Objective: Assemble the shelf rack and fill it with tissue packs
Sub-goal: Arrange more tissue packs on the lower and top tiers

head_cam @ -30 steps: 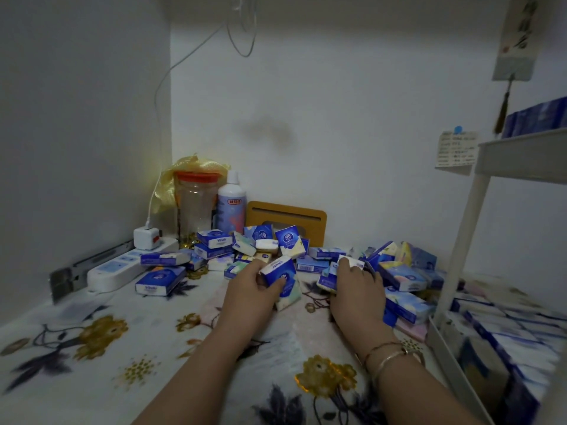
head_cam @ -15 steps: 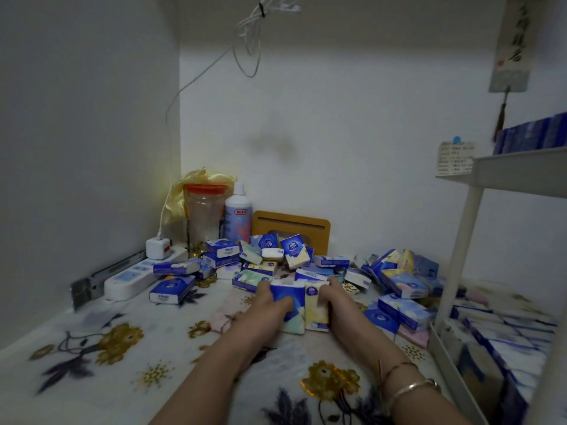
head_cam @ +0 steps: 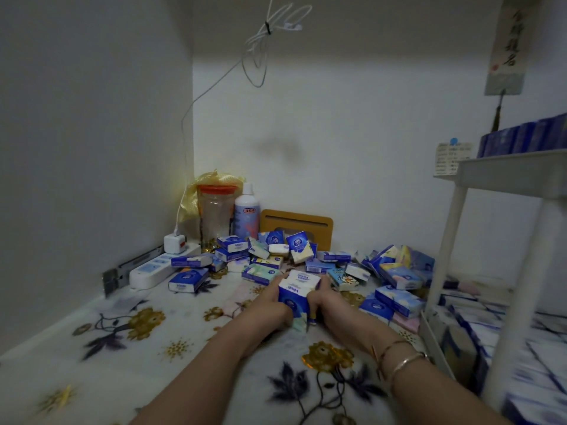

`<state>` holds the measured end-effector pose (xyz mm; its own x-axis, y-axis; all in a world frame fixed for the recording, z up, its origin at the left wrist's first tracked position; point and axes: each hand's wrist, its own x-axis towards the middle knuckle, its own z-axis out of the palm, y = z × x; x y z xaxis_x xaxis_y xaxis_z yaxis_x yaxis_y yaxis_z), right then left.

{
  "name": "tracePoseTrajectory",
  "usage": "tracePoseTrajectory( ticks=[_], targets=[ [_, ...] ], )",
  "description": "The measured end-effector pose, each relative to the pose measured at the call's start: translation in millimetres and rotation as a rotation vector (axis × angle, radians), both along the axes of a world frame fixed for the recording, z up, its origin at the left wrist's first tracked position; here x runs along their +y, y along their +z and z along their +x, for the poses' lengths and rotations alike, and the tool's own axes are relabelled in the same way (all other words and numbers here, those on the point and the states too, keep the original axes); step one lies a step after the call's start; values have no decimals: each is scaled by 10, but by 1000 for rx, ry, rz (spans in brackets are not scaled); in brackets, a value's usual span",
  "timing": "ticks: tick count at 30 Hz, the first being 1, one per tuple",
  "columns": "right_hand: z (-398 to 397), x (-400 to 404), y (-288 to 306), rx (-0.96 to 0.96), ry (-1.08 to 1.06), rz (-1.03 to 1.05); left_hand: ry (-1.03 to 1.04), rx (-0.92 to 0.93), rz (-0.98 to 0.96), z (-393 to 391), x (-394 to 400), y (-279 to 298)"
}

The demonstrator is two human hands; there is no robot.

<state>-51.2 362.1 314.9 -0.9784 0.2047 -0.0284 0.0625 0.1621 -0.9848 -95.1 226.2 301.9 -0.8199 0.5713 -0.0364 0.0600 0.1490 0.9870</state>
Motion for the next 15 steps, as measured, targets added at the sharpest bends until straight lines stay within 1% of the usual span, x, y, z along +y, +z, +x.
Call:
tracePoseTrajectory(
  ticks=[3, 4, 6, 9, 11, 15],
  targets=[
    [213, -68, 53, -7, 109, 47, -67, 28, -52, 186, -111, 108],
    [287, -98, 122, -7, 97, 78, -88, 63, -71, 268, -132, 173],
    [405, -125, 289, -20, 74, 59, -118, 145, -83, 455, -171, 343],
    [704, -150, 668, 116, 73, -30, -103, 245, -12, 772, -209, 761],
    [943, -149, 983, 247, 41, -32, -84, 329, 70, 998, -237, 1094],
    [1388, -153, 1645, 425, 29, 90, -82, 465, 243, 1403, -270, 1682]
  ],
)
